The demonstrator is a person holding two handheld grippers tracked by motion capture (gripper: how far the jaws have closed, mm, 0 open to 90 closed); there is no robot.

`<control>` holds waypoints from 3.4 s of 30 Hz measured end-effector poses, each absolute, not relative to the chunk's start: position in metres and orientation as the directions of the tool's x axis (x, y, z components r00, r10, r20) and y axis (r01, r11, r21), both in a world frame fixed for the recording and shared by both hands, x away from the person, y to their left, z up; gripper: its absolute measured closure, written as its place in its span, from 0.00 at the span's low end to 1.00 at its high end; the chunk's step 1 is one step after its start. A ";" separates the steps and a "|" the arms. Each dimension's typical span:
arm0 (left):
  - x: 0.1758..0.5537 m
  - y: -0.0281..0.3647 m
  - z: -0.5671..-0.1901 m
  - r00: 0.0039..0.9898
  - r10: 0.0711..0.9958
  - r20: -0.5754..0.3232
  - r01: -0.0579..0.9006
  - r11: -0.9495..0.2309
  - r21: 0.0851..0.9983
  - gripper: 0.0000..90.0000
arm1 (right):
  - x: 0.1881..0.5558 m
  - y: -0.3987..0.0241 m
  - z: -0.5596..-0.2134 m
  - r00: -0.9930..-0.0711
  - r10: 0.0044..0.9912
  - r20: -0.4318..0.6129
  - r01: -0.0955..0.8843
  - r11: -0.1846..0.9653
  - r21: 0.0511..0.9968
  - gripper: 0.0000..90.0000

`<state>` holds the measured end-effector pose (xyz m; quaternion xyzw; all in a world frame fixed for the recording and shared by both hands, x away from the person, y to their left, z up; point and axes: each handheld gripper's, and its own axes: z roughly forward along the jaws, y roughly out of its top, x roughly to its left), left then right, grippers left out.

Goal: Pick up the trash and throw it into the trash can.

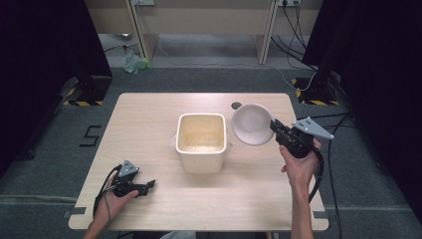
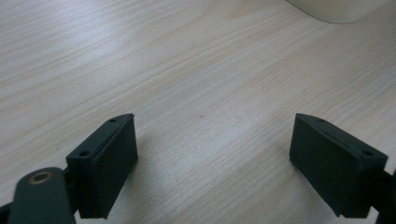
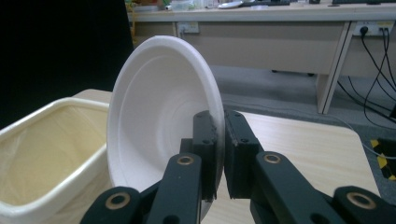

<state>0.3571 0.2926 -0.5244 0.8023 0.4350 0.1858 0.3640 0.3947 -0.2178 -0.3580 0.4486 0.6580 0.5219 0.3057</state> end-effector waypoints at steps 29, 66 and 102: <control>0.357 0.293 -0.524 0.554 0.832 -0.016 0.563 -0.360 0.744 0.16 | 0.405 -0.162 -0.332 -0.542 0.839 0.054 0.227 0.084 0.970 0.94; 0.357 0.293 -0.524 0.553 0.833 -0.019 0.563 -0.357 0.746 0.16 | 0.422 -0.104 -0.359 -0.627 0.779 0.012 0.276 0.208 0.939 0.94; 0.357 0.293 -0.524 0.553 0.833 -0.020 0.563 -0.356 0.746 0.16 | 0.425 -0.124 -0.369 -0.569 0.818 0.085 0.345 0.143 0.928 0.40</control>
